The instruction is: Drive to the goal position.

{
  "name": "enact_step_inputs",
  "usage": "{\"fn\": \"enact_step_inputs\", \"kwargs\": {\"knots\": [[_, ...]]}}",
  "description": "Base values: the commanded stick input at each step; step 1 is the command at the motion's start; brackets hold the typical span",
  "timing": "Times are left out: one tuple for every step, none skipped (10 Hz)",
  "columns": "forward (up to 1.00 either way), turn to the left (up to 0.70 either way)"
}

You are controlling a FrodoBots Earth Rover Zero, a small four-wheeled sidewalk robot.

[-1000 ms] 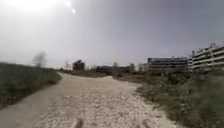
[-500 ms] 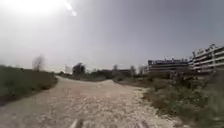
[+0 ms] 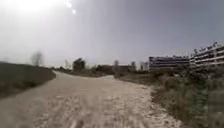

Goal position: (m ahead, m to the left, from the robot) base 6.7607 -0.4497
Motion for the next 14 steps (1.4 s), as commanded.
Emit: {"fn": "enact_step_inputs", "kwargs": {"knots": [[1.0, 0.11], [1.0, 0.18], [1.0, 0.0], [1.0, 0.0], [1.0, 0.0], [1.0, 0.0], [1.0, 0.0], [1.0, 0.0], [1.0, 0.0], [1.0, 0.0], [1.0, 0.0], [1.0, 0.05], [1.0, 0.1], [1.0, 0.16]]}}
